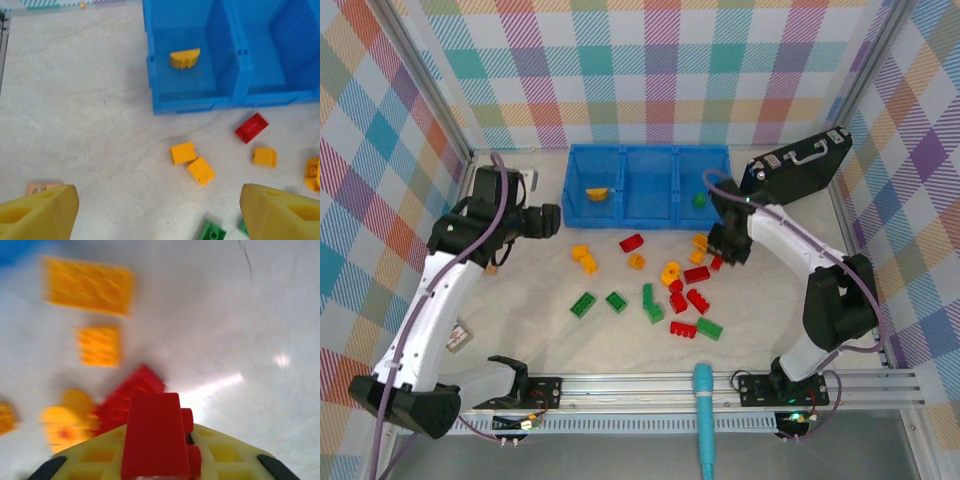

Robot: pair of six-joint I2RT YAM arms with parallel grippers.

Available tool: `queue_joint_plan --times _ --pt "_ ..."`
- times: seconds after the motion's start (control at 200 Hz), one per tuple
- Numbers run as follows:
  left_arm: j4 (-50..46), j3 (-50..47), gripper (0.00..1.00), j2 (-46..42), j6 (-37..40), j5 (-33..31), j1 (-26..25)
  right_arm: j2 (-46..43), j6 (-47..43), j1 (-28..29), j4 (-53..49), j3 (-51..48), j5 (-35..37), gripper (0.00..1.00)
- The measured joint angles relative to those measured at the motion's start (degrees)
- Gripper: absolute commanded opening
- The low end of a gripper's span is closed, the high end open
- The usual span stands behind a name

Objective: Sort the legos into containers by color
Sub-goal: Place the lego in the container.

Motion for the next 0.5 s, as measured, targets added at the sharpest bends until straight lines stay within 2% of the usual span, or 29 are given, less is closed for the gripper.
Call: queue_joint_plan --times 0.185,0.345,0.5 --pt "-1.51 -8.39 0.82 -4.22 -4.66 1.86 0.0 6.67 -15.17 0.0 -3.61 23.04 2.23 0.13" --pt "0.59 -17.99 0.82 -4.98 -9.79 5.75 0.0 11.61 -26.53 0.07 -1.11 32.94 2.25 0.13" --pt "1.92 -21.64 0.82 -4.98 -12.66 8.15 -0.74 16.76 -33.77 0.37 4.15 37.92 2.16 0.14"
